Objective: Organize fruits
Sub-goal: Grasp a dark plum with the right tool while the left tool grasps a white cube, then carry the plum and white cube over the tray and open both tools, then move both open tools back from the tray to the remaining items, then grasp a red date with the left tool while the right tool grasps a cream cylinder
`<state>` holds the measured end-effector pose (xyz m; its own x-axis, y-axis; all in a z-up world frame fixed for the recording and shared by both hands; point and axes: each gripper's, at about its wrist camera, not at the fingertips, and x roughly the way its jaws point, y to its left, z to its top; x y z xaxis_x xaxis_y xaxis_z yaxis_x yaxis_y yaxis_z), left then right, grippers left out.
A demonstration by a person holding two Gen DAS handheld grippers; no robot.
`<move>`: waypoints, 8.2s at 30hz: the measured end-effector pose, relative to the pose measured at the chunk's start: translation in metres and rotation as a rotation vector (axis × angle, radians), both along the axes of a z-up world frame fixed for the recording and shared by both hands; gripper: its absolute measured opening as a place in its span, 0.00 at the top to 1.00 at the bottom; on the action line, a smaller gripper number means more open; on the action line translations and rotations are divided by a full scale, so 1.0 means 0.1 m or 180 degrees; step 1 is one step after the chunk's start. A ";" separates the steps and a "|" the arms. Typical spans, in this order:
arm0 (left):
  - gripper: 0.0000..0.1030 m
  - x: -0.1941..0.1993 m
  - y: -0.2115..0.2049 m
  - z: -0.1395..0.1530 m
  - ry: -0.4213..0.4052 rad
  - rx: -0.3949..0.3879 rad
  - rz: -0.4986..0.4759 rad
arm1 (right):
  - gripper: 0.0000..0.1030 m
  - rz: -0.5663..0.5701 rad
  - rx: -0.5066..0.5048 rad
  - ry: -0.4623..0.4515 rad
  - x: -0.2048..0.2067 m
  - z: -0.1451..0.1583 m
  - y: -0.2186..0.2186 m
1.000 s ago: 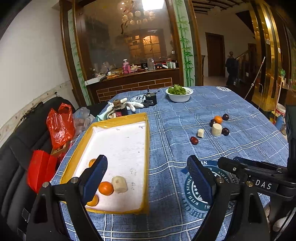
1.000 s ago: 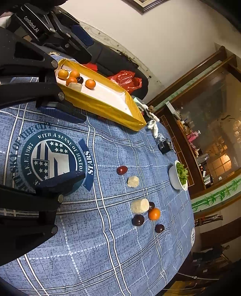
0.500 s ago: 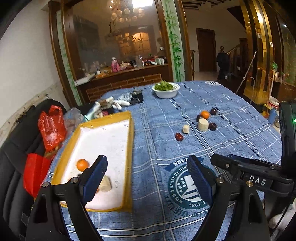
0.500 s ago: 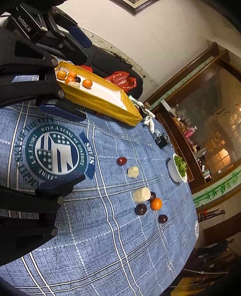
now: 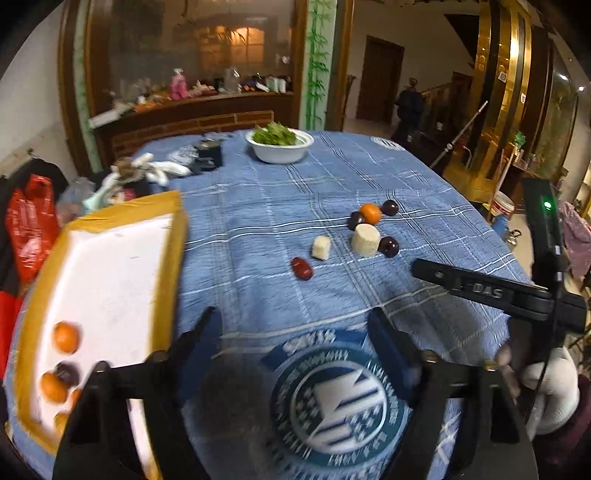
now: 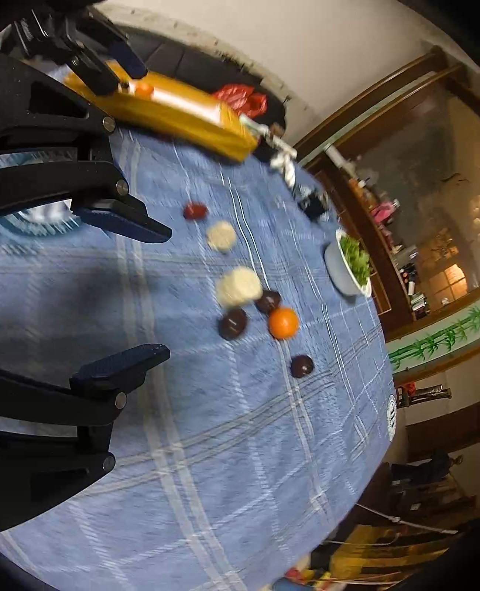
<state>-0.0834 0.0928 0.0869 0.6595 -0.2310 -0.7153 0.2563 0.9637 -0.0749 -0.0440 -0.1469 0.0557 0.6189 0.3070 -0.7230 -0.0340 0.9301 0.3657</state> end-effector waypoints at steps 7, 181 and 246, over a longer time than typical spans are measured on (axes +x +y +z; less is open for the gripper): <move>0.53 0.73 -0.26 -0.28 0.0394 -0.0054 -0.0099 | 0.55 0.0204 -0.0483 0.0007 0.56 -0.18 0.04; 0.10 -0.67 -0.33 0.05 0.0390 -0.0836 -0.0431 | 0.36 -0.0776 0.0743 -0.0518 -1.40 0.38 -0.53; 0.78 0.75 -0.13 -0.34 0.0324 -0.0354 0.0002 | 0.61 0.0352 -0.0166 0.0057 0.73 -0.04 0.27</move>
<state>-0.0088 0.0796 0.0531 0.5850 -0.3121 -0.7485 0.2412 0.9482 -0.2068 0.0289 -0.1197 0.0514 0.5702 0.3343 -0.7504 -0.1314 0.9388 0.3184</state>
